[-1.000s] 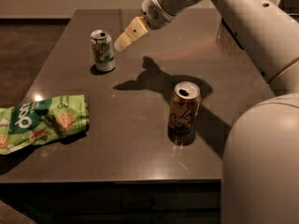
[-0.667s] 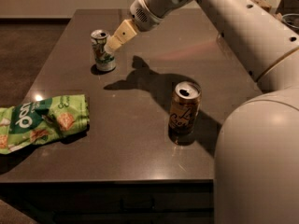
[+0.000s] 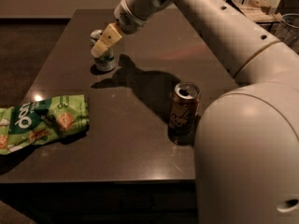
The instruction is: Move 7up can near orange can
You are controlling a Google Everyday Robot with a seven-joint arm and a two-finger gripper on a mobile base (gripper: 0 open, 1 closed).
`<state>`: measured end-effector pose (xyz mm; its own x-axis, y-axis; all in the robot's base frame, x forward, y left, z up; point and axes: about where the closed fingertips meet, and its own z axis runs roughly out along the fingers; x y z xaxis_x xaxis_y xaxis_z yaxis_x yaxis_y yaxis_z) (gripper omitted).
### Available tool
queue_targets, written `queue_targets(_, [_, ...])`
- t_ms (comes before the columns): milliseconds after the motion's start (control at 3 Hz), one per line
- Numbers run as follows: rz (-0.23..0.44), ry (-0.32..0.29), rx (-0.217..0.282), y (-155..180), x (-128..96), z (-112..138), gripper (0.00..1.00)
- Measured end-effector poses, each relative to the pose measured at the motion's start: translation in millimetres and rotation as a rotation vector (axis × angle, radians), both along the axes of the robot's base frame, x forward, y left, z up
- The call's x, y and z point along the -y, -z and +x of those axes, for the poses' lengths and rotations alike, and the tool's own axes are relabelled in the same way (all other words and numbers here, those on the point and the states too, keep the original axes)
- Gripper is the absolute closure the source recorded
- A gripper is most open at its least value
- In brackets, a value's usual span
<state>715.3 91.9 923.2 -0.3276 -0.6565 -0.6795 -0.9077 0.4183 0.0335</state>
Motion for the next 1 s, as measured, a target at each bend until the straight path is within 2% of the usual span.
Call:
queue_targets(667, [-0.033,-0.007,0.008,6,-19,13,0.00])
queue_targets(1000, [-0.044,-0.012,0.005,7,-27,17,0.18])
